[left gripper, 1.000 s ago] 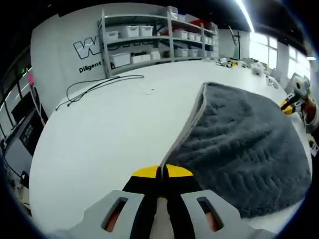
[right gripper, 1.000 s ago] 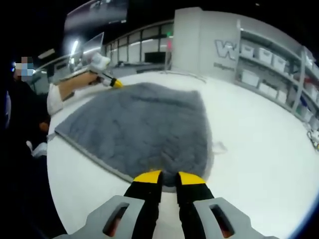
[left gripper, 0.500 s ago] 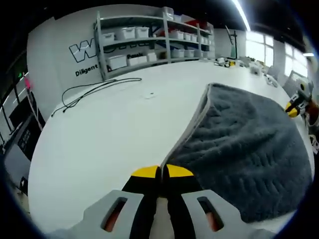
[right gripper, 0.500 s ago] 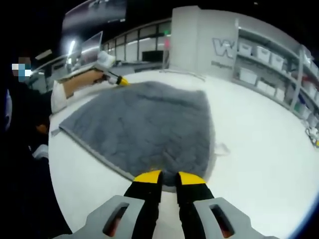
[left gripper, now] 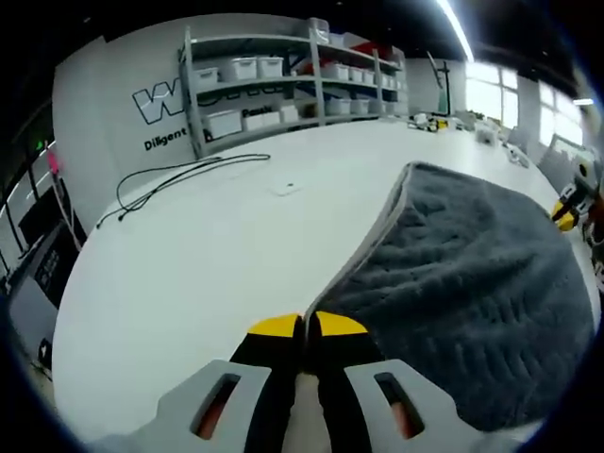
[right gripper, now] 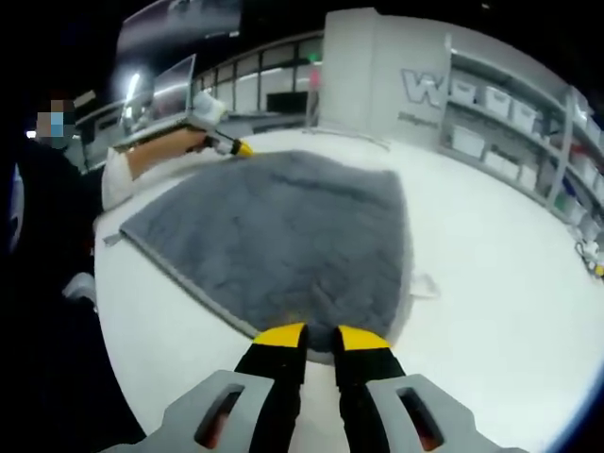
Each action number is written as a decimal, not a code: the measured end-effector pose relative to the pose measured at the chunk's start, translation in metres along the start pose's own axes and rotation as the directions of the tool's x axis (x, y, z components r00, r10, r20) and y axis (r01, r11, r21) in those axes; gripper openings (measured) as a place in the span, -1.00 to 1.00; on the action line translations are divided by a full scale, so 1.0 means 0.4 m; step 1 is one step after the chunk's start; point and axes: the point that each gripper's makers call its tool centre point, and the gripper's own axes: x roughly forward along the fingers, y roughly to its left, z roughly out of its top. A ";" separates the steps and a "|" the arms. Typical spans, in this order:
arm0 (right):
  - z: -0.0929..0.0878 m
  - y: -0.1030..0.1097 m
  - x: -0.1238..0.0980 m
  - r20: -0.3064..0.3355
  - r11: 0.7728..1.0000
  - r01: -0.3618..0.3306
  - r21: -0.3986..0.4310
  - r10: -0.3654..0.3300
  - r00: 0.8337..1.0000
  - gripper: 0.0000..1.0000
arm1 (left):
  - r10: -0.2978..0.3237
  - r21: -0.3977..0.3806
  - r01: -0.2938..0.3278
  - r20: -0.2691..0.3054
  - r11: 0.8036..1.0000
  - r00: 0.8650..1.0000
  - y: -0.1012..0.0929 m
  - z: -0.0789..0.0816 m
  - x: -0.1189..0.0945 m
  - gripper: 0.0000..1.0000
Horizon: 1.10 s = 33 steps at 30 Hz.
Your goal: Open the folded towel by lifting each exposed corner and separating the folded layers until the towel lies flat within the target outline without major curled edges
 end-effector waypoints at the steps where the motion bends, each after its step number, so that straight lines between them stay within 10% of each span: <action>1: -0.001 0.004 -0.002 -0.003 1.000 -0.003 0.000 0.003 1.000 -0.83 | 0.001 0.003 -0.001 -0.001 1.000 1.000 0.000 0.003 0.003 -0.90; 33: -0.005 0.068 -0.013 -0.013 1.000 -0.028 -0.009 0.028 1.000 -0.83 | -0.003 0.053 0.003 -0.002 0.999 1.000 0.012 0.071 0.103 -0.88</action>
